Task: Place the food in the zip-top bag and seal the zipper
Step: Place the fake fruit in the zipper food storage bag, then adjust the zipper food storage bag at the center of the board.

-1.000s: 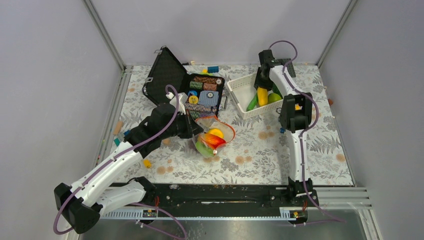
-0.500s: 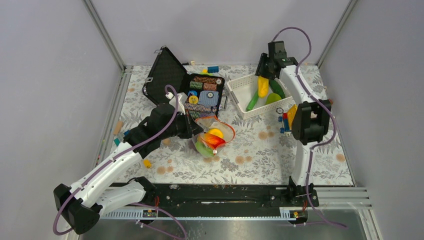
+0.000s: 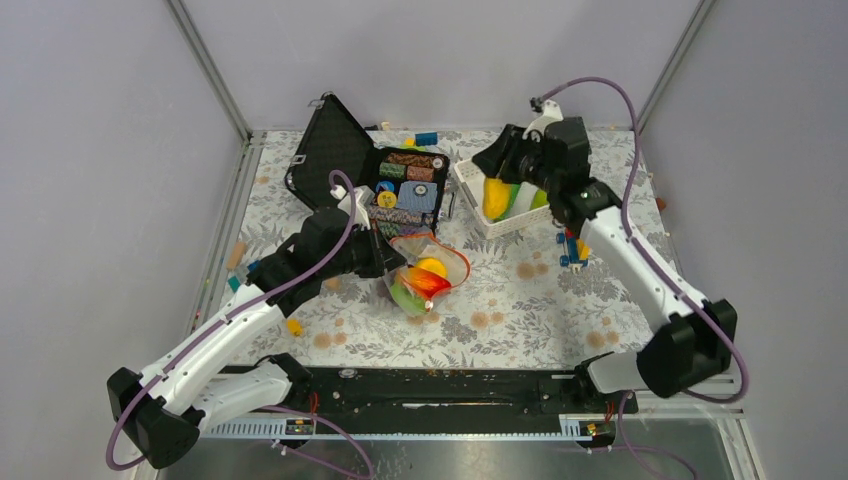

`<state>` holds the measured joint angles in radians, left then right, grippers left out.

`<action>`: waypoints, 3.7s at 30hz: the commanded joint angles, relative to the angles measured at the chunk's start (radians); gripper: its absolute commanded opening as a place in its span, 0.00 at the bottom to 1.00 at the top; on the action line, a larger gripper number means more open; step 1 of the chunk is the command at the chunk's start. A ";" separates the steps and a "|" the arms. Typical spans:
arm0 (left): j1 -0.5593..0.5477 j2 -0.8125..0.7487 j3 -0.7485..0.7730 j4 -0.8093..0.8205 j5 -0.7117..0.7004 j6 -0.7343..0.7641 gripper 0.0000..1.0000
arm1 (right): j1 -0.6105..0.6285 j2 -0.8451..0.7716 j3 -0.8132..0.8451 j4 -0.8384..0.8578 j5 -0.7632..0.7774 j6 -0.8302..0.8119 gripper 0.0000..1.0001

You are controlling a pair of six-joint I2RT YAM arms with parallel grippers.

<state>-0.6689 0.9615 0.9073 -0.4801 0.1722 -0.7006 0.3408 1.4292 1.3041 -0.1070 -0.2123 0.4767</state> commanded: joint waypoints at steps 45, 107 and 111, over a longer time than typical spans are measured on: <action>0.032 -0.075 0.015 -0.008 0.026 -0.134 0.00 | 0.589 -0.043 -0.603 1.145 0.246 -0.164 1.00; 0.059 -0.040 0.091 -0.101 0.129 0.037 0.00 | 0.589 -0.256 -0.020 -0.470 0.108 -0.035 0.00; 0.059 -0.064 0.116 -0.156 0.086 0.047 0.00 | 0.589 -0.228 0.093 -0.636 0.179 -0.048 0.01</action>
<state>-0.6140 0.9318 0.9581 -0.6094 0.2611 -0.6846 0.9241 1.1770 1.2835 -0.5529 -0.0475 0.4591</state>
